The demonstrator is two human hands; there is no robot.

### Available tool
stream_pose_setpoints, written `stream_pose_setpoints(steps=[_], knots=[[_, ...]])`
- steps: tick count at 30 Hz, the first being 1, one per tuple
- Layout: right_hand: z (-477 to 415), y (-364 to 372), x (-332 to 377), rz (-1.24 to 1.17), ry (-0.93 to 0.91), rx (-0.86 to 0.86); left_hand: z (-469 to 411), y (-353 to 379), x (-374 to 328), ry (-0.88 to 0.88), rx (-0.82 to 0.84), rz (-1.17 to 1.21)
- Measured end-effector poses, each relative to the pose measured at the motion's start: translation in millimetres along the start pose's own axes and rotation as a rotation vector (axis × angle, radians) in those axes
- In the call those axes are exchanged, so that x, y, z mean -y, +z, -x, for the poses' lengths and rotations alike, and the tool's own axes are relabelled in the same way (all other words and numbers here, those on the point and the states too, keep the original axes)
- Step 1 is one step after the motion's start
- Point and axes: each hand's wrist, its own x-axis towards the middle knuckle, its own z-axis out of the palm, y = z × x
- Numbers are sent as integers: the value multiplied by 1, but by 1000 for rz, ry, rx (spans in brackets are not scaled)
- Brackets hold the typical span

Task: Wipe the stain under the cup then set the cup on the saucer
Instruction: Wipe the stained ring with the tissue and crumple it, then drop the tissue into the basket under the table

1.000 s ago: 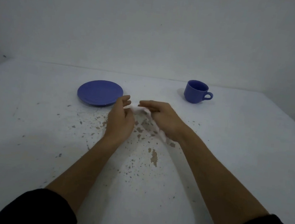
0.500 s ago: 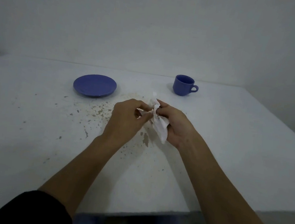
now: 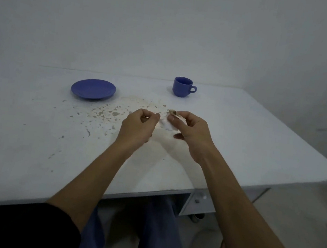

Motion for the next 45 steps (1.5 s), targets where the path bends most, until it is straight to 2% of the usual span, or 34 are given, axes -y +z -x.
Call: stream_pose_setpoints(steps=[4, 7, 13, 17, 20, 22, 27, 32, 38, 45], knots=[[17, -38, 3, -31, 3, -175, 21, 43, -10, 206, 13, -187], [37, -77, 3, -71, -23, -273, 44, 86, -19, 371, 88, -197], [98, -159, -5, 116, -128, -547, 101, 173, -23, 644, 309, -202], [137, -209, -33, 268, -61, -740, 125, 220, -11, 827, 412, -529], [154, -235, -70, 339, 162, -809, 130, 236, 3, 855, 413, -743], [163, -242, -96, 397, 276, -788, 129, 237, 12, 888, 362, -763], [183, -238, -158, 608, 375, -717, 128, 229, 22, 946, 337, -701], [195, -235, -187, 858, 472, -756, 130, 230, 28, 977, 309, -722], [197, -236, -192, 954, 487, -803, 131, 230, 28, 985, 304, -719], [176, -224, -176, 900, 343, -891, 130, 228, 27, 977, 322, -718]])
